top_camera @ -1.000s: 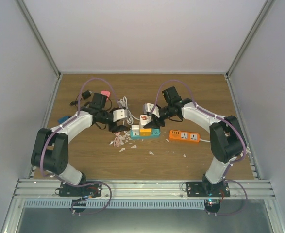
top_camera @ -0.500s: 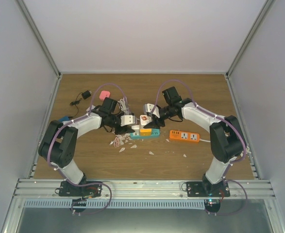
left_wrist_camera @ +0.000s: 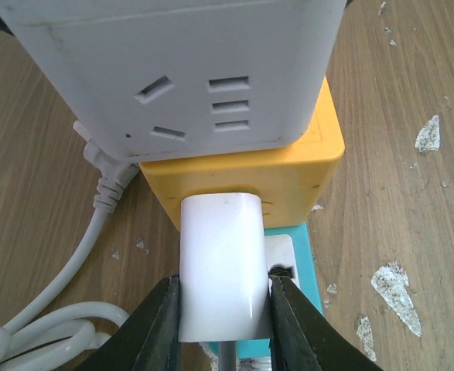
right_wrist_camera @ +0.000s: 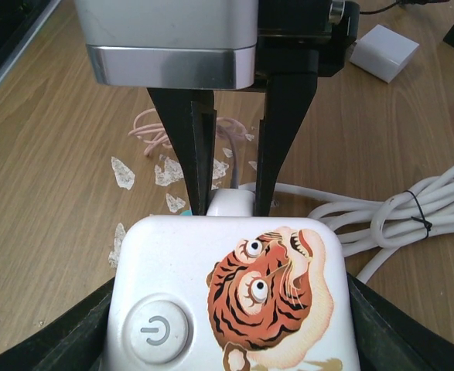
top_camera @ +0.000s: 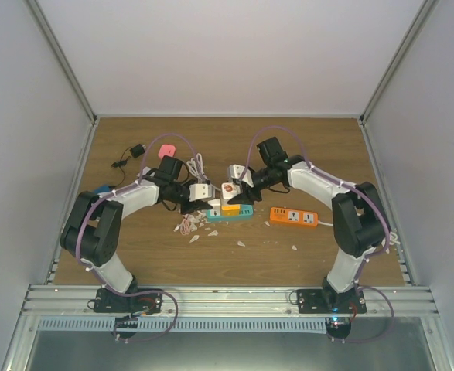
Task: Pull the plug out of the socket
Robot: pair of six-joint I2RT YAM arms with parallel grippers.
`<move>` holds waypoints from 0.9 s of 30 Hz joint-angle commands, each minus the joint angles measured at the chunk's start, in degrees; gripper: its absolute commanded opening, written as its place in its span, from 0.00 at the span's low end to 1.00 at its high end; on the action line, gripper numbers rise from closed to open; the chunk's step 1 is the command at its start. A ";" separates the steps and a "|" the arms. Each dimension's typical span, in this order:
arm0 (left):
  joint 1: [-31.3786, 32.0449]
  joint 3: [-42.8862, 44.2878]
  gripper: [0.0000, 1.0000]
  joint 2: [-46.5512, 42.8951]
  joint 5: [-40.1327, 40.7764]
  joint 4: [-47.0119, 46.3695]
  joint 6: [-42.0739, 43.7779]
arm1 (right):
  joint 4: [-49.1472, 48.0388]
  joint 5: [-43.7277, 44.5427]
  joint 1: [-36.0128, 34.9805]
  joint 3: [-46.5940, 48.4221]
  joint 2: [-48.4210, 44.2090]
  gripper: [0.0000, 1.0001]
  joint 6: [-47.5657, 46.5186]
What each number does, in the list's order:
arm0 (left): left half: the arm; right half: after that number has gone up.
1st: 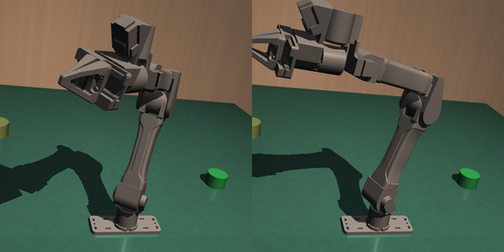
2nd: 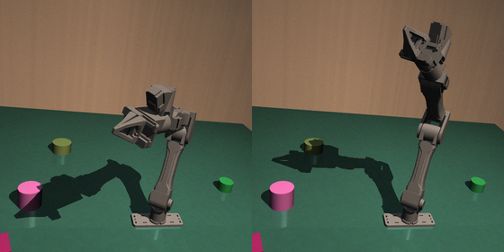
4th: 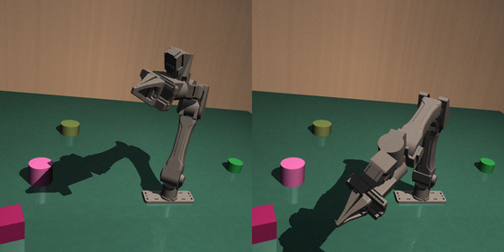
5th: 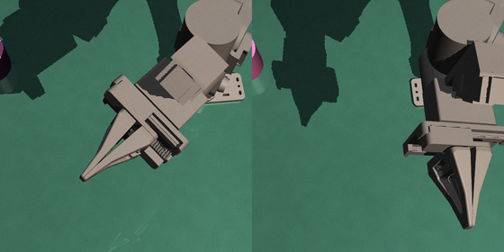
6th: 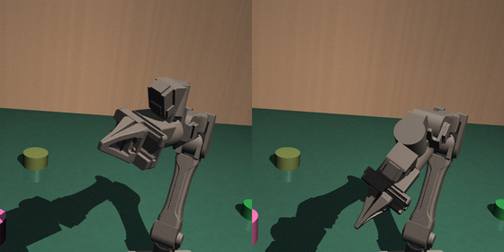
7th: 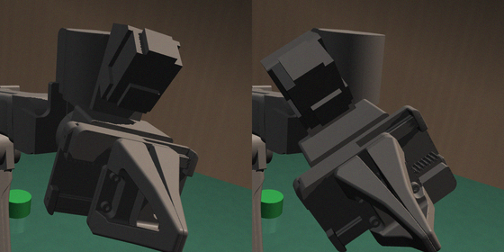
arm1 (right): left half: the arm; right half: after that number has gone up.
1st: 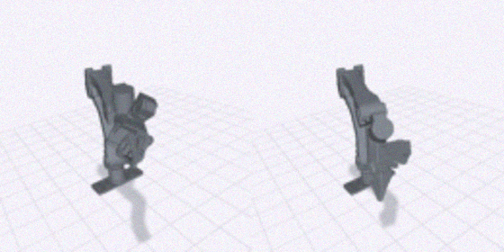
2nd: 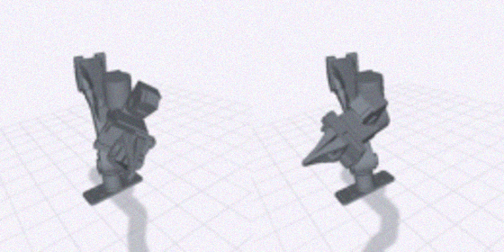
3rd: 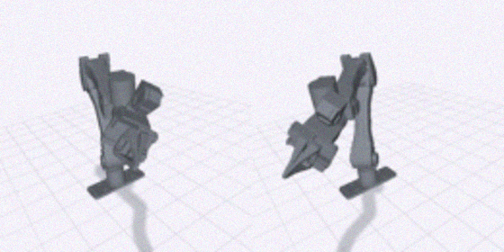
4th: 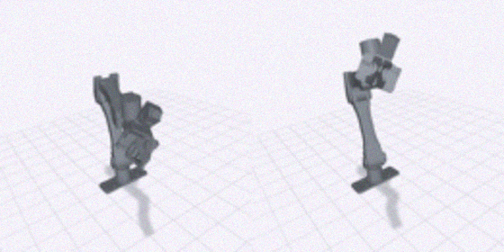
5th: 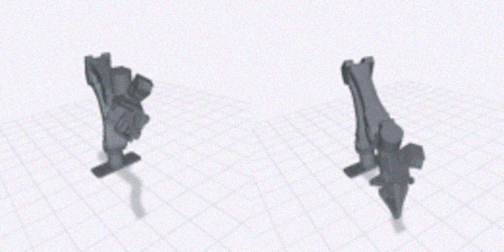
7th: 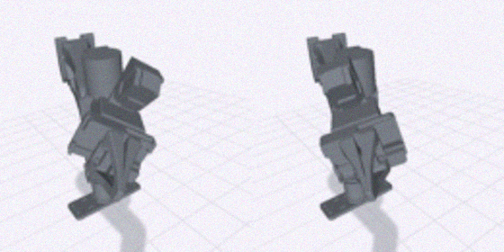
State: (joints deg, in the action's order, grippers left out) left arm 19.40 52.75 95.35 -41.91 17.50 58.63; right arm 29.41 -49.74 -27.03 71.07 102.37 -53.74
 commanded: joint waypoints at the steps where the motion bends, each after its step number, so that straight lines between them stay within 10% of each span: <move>1: -3.60 -0.74 0.11 -1.02 2.12 3.54 4.09 | 8.00 7.58 0.79 -1.27 3.96 0.01 -2.26; 27: -13.27 -0.87 0.09 -5.48 1.24 15.55 14.56 | 7.96 8.87 1.27 -0.58 4.06 0.01 -0.23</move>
State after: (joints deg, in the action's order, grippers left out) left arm 6.11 52.40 91.88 -40.77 29.04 69.95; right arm 29.34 -50.83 -26.92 72.49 103.94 -53.15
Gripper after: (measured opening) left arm 0.256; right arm 0.628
